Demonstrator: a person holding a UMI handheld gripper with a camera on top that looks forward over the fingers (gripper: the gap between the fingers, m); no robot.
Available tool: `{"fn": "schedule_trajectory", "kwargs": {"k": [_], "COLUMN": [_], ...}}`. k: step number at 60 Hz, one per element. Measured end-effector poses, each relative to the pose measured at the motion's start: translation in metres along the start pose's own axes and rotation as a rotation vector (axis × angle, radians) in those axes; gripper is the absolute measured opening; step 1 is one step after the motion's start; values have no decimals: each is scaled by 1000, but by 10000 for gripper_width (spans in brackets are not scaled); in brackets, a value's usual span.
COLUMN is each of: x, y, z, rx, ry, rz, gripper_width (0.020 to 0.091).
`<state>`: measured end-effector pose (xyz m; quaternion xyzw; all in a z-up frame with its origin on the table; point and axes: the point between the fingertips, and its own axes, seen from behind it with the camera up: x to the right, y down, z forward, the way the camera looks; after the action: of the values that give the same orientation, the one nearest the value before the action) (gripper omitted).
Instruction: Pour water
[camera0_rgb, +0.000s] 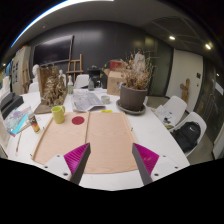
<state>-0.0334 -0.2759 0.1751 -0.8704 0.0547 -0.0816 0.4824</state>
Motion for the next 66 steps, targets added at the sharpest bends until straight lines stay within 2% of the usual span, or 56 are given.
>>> {"fn": "schedule_trajectory", "kwargs": {"k": [10, 16, 31, 43, 51, 66], "x": [-48, -103, -279, -405, -451, -489], "y": [-3, -3, 0, -10, -25, -34], "z": [0, 0, 4, 35, 80, 175], "rx": [1, 0, 9, 50, 93, 102], "ry": [-58, -93, -222, -298, -283, -233], "rz": [-28, -48, -104, -94, -83, -58], "gripper_width": [860, 860, 856, 857, 856, 848]}}
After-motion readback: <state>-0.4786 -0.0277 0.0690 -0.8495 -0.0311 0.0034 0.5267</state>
